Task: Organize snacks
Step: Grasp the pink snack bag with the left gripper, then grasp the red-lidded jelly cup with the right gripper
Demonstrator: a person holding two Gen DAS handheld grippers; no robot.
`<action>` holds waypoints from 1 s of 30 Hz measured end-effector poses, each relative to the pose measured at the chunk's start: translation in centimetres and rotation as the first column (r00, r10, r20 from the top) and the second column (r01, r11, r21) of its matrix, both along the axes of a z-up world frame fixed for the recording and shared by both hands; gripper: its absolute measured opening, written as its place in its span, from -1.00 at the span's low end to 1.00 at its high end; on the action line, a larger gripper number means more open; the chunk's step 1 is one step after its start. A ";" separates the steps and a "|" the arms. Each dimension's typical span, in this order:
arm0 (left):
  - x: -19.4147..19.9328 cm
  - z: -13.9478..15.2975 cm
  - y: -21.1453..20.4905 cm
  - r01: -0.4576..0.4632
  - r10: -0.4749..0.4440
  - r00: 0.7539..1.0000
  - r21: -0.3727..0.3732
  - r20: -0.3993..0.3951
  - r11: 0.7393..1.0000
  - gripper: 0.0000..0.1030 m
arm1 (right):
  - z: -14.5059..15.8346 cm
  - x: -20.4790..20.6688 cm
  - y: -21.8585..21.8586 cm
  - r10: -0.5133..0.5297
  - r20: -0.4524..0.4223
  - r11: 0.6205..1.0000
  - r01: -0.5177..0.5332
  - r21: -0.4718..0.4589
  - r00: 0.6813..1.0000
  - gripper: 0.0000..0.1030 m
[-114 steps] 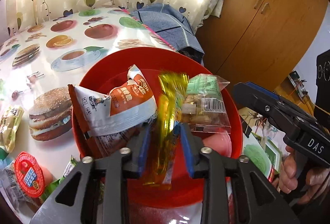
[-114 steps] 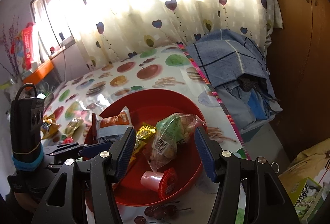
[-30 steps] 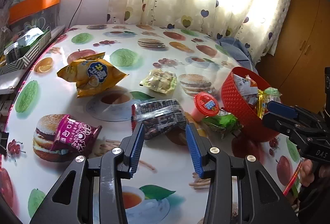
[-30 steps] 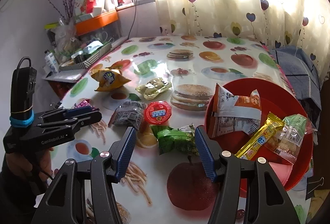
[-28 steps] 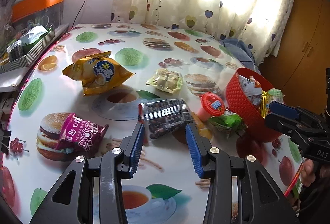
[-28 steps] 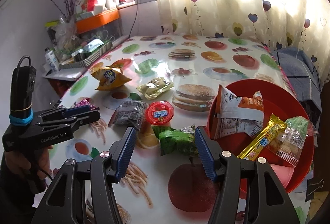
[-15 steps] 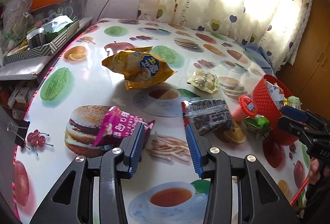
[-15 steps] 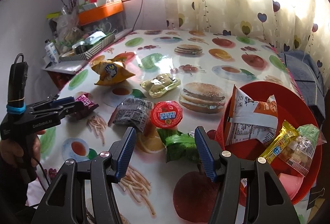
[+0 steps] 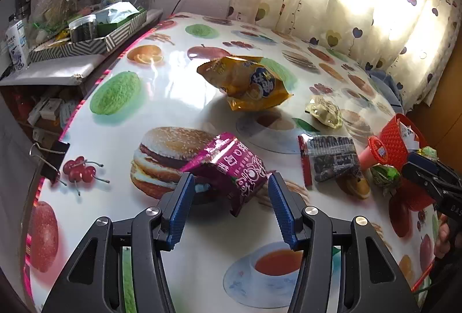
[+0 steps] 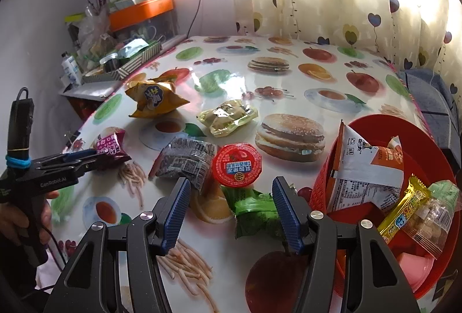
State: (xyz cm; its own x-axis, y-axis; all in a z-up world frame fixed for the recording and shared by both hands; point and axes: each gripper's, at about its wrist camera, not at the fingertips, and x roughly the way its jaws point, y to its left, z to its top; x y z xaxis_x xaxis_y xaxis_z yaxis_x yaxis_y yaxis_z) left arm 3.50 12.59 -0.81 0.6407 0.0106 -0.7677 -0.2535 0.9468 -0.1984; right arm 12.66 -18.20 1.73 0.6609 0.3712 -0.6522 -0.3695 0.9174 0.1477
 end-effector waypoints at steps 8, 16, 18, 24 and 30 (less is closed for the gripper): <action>2.5 -1.5 -0.2 -0.005 0.004 1.000 -0.055 -0.027 0.998 0.05 | -0.2 0.4 0.3 0.003 -0.004 1.000 -0.003 -0.013 1.000 0.13; 3.9 -1.4 -0.3 0.013 -0.013 1.000 -0.002 -0.017 1.000 0.05 | -0.4 1.1 0.6 0.005 0.009 0.998 -0.005 -0.057 1.000 0.13; 3.9 -1.6 -0.5 0.020 -0.020 1.000 0.027 -0.022 0.999 0.05 | -0.5 1.3 0.8 0.009 0.014 0.997 -0.008 -0.072 1.000 0.13; 3.9 -2.3 -0.6 0.028 -0.024 0.999 0.116 -0.038 0.993 0.05 | -1.1 2.1 1.2 0.016 0.021 0.993 -0.014 -0.116 1.000 0.13; 3.8 -2.4 -0.8 0.029 -0.025 0.999 0.160 -0.027 0.987 0.00 | -1.8 3.0 1.7 0.021 0.026 0.988 -0.017 -0.156 0.999 0.13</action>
